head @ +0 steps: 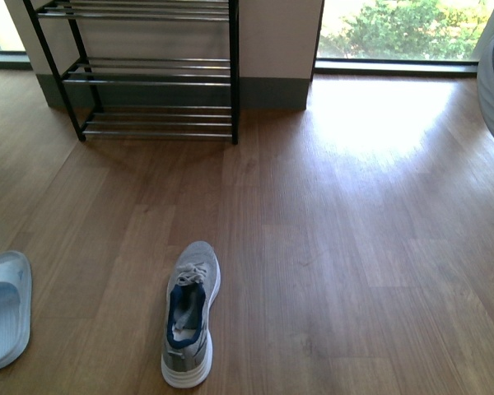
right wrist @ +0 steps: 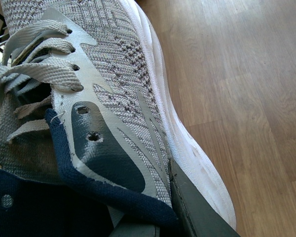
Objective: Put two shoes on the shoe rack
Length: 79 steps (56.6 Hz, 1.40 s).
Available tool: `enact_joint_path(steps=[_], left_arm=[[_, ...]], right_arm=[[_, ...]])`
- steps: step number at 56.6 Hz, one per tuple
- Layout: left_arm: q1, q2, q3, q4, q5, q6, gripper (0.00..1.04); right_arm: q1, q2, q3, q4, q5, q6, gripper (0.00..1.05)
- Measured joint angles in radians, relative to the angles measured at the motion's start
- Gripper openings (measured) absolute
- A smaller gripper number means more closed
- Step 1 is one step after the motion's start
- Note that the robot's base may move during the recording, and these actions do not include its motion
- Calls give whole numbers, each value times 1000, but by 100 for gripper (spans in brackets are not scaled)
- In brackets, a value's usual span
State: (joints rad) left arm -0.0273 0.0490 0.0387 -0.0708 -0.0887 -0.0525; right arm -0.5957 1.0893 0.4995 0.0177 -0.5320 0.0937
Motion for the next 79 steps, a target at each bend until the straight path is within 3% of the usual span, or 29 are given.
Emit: enact_joint_path(steps=[3, 7, 21, 30, 47, 68, 79], left_arm=[[-63, 116, 56, -99, -127, -86, 95], [-109, 299, 103, -56, -191, -147, 95], [-217, 983, 288, 327, -118, -182, 95], [-283, 1408, 436, 435, -116, -182, 95], [-357, 1999, 749, 411, -114, -204, 95], [-347, 2402, 1086, 266, -155, -178, 95], [-344, 2505, 1171, 240, -167, -174, 95]], right_arm=[[0, 0, 0, 0, 0, 0, 1], [0, 0, 0, 0, 0, 0, 1], [1, 0, 0, 0, -1, 0, 1], [1, 0, 0, 0, -1, 0, 1], [1, 0, 0, 0, -1, 0, 1], [1, 0, 0, 0, -1, 0, 1], [1, 0, 0, 0, -1, 0, 1]])
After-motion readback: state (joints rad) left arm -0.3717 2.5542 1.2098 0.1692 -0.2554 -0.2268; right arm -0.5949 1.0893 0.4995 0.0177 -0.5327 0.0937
